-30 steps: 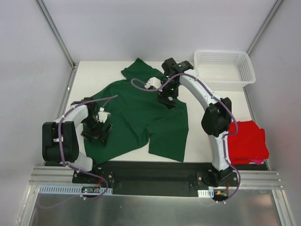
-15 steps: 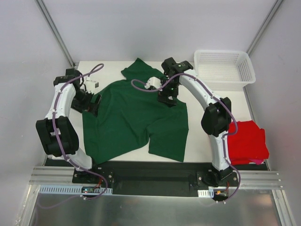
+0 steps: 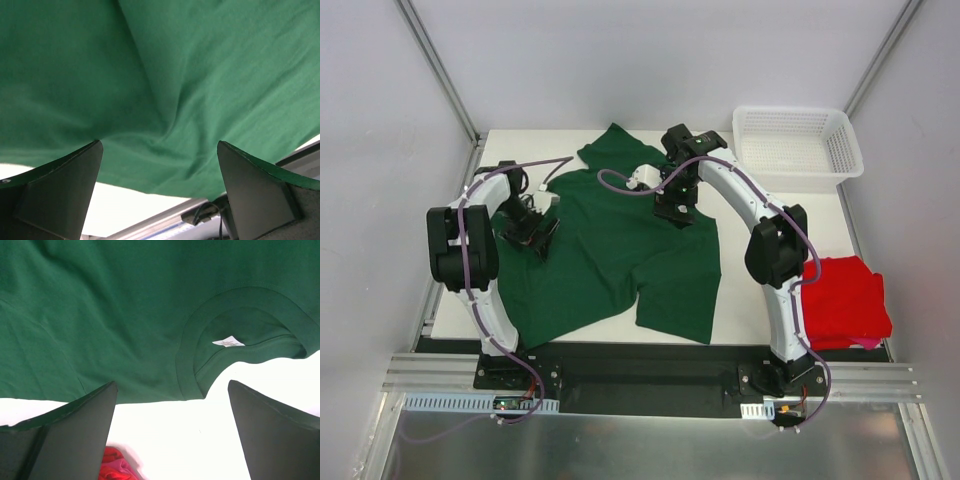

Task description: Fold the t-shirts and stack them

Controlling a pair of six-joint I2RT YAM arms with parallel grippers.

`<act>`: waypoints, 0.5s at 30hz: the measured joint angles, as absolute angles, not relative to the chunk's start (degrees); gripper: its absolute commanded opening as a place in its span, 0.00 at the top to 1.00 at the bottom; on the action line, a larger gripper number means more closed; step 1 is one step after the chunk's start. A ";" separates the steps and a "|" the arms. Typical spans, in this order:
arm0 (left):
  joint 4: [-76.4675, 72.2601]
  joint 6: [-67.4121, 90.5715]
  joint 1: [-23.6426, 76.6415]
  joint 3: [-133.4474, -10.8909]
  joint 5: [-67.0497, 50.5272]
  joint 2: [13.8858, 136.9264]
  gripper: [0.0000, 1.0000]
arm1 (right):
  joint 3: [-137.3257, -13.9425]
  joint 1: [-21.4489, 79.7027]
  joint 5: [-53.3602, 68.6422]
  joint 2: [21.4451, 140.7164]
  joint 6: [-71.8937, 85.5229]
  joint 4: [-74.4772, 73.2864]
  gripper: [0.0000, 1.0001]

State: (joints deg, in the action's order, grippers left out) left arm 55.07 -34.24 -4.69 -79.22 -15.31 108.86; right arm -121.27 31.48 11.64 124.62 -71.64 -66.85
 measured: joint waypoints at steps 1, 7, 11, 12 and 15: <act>54.83 -34.50 -4.69 -79.26 -15.57 109.36 0.01 | -121.27 31.48 11.57 124.62 -71.50 -66.83 0.04; 53.23 -35.42 -4.73 -76.75 -15.97 110.50 0.01 | -121.27 31.48 11.20 124.62 -70.70 -66.67 0.04; 53.04 -35.40 -5.26 -73.52 -15.57 108.95 0.01 | -121.27 31.48 11.14 124.62 -70.26 -66.63 0.04; 52.99 -35.38 -5.39 -72.93 -15.57 108.57 0.01 | -121.27 31.48 11.14 124.62 -70.11 -66.61 0.04; 53.01 -35.09 -6.85 -70.59 -15.75 106.98 0.01 | -121.27 31.51 11.11 124.62 -69.91 -66.57 0.04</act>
State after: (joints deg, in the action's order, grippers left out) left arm 53.01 -35.09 -6.85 -70.59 -15.75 106.98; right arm -121.27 31.51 11.11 124.62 -69.91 -66.57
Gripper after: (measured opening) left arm 0.993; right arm 0.964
